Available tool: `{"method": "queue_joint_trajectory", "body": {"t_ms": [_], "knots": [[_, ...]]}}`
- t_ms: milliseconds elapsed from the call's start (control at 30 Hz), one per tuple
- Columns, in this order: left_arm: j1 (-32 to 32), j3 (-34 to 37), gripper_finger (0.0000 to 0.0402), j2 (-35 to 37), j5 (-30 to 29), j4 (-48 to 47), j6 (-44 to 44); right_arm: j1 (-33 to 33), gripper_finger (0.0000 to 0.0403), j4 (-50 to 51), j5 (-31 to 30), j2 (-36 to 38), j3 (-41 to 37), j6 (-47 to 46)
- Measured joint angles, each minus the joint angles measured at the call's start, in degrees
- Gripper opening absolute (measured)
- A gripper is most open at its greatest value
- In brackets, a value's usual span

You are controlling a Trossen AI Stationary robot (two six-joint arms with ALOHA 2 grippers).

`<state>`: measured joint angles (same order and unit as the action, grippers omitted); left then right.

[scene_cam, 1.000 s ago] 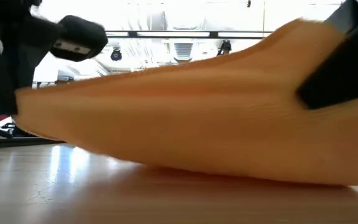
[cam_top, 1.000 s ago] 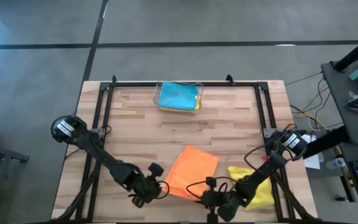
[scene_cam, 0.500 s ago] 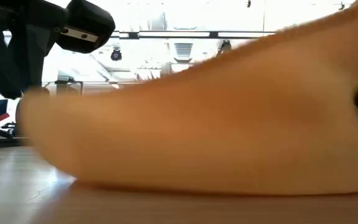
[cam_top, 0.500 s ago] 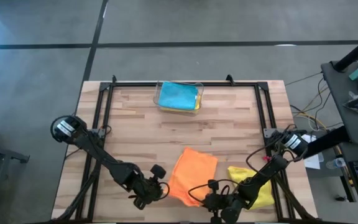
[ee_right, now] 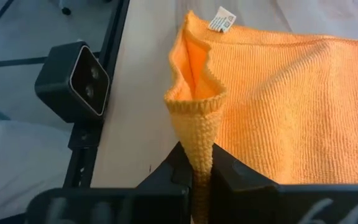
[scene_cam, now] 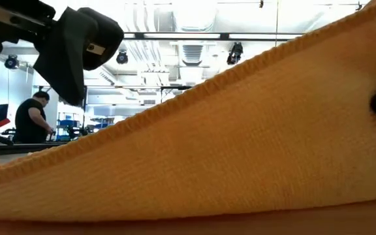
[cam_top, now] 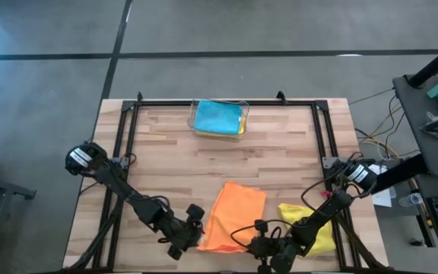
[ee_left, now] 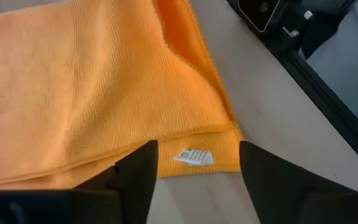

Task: Fold microfiber towels
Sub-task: Fold the orange microfiber cloth

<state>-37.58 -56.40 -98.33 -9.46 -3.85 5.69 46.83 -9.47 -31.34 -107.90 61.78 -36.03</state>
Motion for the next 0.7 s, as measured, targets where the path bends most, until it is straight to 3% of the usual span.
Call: {"method": "queue_joint_trajectory", "body": {"t_ms": [267, 433, 700], "knots": [[-0.5, 1.6, 0.0244, -3.7, 0.2, 5.0, 0.8, -0.4, 0.0008, 0.0, -3.4, 0.0, 0.0, -0.5], [-0.6, 1.5, 0.0254, -6.4, 3.2, 7.2, 3.9, -0.5, 0.0009, 0.2, -4.9, 0.0, 0.0, -1.5], [-0.9, 1.2, 0.0263, -7.1, 3.4, 9.4, 4.6, -1.1, 0.0009, 0.2, -6.3, 0.0, 0.0, -2.2]]}}
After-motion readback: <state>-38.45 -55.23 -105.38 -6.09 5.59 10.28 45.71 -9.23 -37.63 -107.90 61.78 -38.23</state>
